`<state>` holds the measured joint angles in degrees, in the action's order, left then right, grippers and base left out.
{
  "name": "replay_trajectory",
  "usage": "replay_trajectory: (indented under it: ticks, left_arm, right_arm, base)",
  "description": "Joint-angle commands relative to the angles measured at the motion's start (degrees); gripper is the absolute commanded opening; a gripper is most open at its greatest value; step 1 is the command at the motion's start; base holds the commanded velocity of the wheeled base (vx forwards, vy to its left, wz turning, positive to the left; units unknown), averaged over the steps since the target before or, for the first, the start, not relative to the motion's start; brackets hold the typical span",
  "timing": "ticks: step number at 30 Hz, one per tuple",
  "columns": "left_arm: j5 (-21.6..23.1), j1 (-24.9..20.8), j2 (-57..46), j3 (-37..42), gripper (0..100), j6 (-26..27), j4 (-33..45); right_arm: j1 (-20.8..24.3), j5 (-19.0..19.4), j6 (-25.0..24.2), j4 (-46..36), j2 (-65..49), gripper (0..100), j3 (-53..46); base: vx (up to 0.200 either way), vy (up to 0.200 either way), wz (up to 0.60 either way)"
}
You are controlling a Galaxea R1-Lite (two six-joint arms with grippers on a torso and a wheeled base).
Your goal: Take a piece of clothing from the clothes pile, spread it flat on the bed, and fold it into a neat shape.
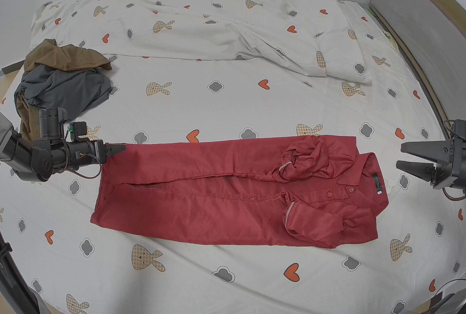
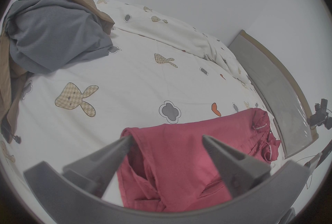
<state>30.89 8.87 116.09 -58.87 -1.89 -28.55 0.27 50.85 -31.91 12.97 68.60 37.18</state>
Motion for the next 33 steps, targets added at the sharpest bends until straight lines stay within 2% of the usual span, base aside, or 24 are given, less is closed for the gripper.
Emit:
replay_trajectory:
  ticks: [1,2,4,7,10,12,15,16,20,23,26,29,30,32,33]
  left_arm:
    - [-0.13,1.06,-0.60,0.16,100,0.31,-0.37]
    - [-0.13,1.06,-0.60,0.16,100,0.31,-0.37]
    - [-0.04,4.31,0.45,1.04,100,2.24,-3.97]
    - [0.40,5.72,0.72,3.15,100,2.42,-6.34]
    - [1.89,6.59,-0.25,9.47,100,2.24,-9.68]
    - [7.34,7.82,-1.92,13.25,100,1.80,-11.62]
    - [19.38,10.11,-5.52,17.56,100,-0.75,-12.41]
    - [21.40,10.37,-7.19,18.53,100,-1.54,-12.58]
    - [21.76,9.85,-12.91,22.22,100,-1.27,-13.37]
    - [21.76,7.56,-21.26,27.14,100,0.22,-15.13]
    - [21.40,6.15,-27.23,30.22,100,4.00,-16.80]
    - [19.21,5.19,-29.78,30.83,100,6.20,-16.89]
    - [16.48,4.31,-30.75,30.74,100,6.28,-16.80]
    - [4.53,1.94,-31.19,29.51,100,6.46,-16.80]
    - [-6.02,0.27,-30.40,28.11,100,6.64,-16.89]
  right_arm:
    - [0.08,0.04,0.01,0.04,-0.31,100,-0.09]
    - [0.08,0.04,0.01,0.04,-0.31,100,-0.09]
    - [0.08,0.04,0.01,0.04,-0.31,100,-0.09]
    - [0.08,0.04,0.01,0.04,-0.22,100,-0.09]
    - [0.08,0.04,0.01,0.12,-0.13,100,0.00]
    - [0.08,0.04,0.01,0.04,0.05,100,0.00]
    - [0.17,0.57,0.01,0.04,0.13,100,-0.09]
    - [0.08,1.01,0.01,0.04,0.05,100,-0.09]
    - [-0.09,1.98,0.01,0.04,-0.13,100,-0.09]
    - [0.00,1.98,0.01,0.04,-0.04,100,-0.09]
    - [0.00,1.98,0.01,0.04,0.13,100,-0.09]
    - [0.00,1.98,0.01,0.04,0.13,100,-0.09]
    - [0.00,1.98,0.01,0.04,0.13,100,-0.09]
    - [0.00,1.98,0.01,0.04,0.13,100,-0.09]
    - [0.00,1.98,0.01,0.04,0.13,100,-0.09]
  base:
    - [0.000,0.000,0.00]
    - [0.000,0.000,0.00]
    - [0.000,0.000,0.00]
    - [0.000,0.000,0.00]
    - [0.000,0.000,0.00]
    - [0.000,0.000,0.00]
    - [0.000,0.000,0.00]
    - [0.000,0.000,0.00]
    - [0.000,0.000,0.00]
    - [0.000,0.000,0.00]
    - [0.000,0.000,0.00]
    - [0.000,0.000,0.00]
    - [0.000,0.000,0.00]
    - [0.000,0.000,0.00]
    - [0.000,0.000,0.00]
